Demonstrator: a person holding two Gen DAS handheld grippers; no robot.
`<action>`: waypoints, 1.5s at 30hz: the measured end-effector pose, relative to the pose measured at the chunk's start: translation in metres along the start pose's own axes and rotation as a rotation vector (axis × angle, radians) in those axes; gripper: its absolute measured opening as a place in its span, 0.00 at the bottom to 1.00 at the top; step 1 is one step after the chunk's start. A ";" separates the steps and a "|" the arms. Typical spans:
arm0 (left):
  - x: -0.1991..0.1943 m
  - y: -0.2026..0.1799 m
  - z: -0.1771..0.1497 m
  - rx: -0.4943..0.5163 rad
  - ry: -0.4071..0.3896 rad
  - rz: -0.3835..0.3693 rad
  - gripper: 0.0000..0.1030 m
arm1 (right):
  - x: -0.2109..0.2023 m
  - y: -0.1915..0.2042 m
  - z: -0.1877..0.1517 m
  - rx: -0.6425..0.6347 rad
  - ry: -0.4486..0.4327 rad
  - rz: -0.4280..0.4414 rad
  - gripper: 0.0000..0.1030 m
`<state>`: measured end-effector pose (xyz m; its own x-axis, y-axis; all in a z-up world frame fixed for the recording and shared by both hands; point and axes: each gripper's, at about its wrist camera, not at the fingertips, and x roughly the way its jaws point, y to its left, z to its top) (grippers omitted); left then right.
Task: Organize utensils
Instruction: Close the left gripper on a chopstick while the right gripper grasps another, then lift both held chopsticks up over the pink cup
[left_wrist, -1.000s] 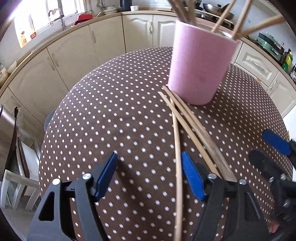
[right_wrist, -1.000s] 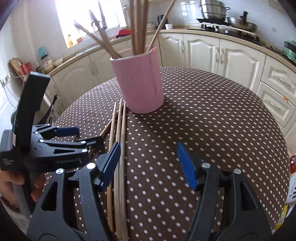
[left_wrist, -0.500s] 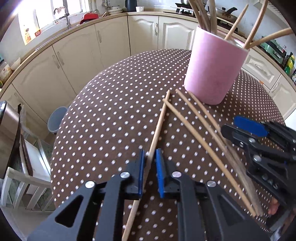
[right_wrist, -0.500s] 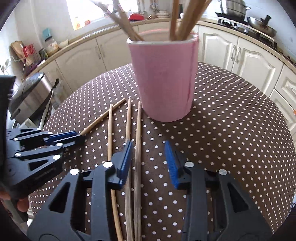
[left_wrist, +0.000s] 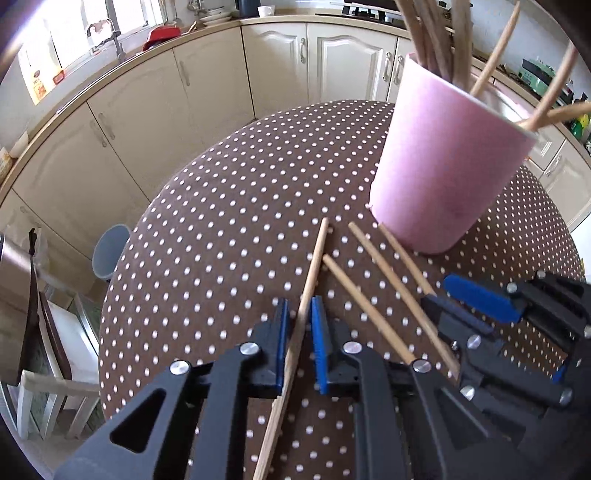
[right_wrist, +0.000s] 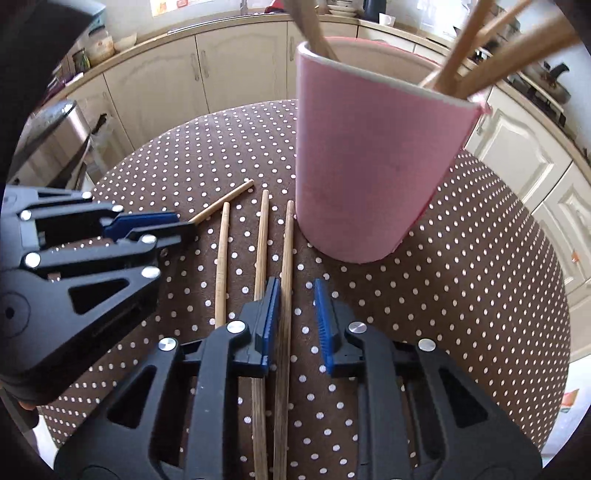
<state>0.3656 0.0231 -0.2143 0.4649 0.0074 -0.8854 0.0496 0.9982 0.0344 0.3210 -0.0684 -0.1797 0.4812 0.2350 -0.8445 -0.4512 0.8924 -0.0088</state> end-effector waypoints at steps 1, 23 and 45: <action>0.001 0.000 0.003 -0.005 0.002 -0.005 0.13 | 0.002 0.003 0.002 -0.005 0.003 0.003 0.11; -0.105 0.006 -0.039 -0.050 -0.219 -0.057 0.06 | -0.089 -0.003 -0.023 0.046 -0.191 0.134 0.06; -0.245 -0.026 -0.064 -0.068 -0.544 -0.161 0.06 | -0.221 -0.019 -0.037 0.099 -0.526 0.127 0.06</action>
<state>0.1938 -0.0006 -0.0281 0.8452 -0.1590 -0.5102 0.1086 0.9859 -0.1273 0.1956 -0.1519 -0.0128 0.7499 0.4817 -0.4535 -0.4700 0.8703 0.1473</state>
